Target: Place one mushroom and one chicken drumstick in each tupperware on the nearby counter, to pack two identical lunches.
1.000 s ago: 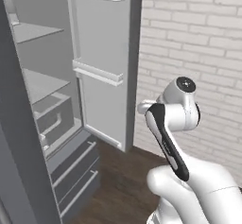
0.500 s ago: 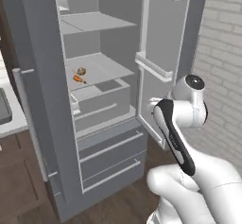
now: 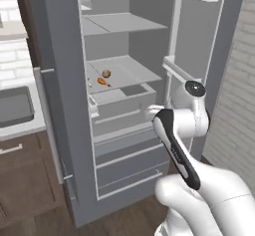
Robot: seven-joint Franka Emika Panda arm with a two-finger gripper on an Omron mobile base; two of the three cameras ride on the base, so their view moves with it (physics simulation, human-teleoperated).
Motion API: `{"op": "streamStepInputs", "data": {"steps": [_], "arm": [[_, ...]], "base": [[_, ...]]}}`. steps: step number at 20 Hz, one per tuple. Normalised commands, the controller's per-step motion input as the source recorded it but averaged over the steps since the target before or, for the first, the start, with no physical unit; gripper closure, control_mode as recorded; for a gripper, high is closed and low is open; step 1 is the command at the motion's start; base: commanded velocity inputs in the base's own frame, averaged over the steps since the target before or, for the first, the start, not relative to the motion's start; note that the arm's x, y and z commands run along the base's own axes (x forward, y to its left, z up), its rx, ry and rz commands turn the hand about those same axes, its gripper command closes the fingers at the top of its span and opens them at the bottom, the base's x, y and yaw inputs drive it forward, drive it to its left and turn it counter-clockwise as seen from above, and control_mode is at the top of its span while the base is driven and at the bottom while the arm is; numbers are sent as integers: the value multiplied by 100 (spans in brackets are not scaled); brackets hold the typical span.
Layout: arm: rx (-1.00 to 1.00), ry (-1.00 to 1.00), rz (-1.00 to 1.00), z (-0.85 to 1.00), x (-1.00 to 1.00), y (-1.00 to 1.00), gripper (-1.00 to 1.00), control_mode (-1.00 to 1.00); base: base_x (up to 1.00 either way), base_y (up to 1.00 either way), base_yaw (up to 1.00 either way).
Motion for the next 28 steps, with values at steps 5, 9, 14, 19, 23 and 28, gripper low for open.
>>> {"op": "streamStepInputs", "data": {"steps": [5, 9, 14, 19, 23, 28], "arm": [[0, 0, 0, 0, 0, 0, -100, 100], [0, 0, 0, 0, 0, 0, -100, 100], [0, 0, 0, 0, 0, 0, -100, 100], [0, 0, 0, 0, 0, 0, -100, 100], [0, 0, 0, 0, 0, 0, -100, 100], [0, 0, 0, 0, 0, 0, -100, 100]], "base": [[34, -79, 32], [2, 0, 6], [47, 0, 19], [60, 0, 17], [44, 28, 11], [4, 15, 7]]}}
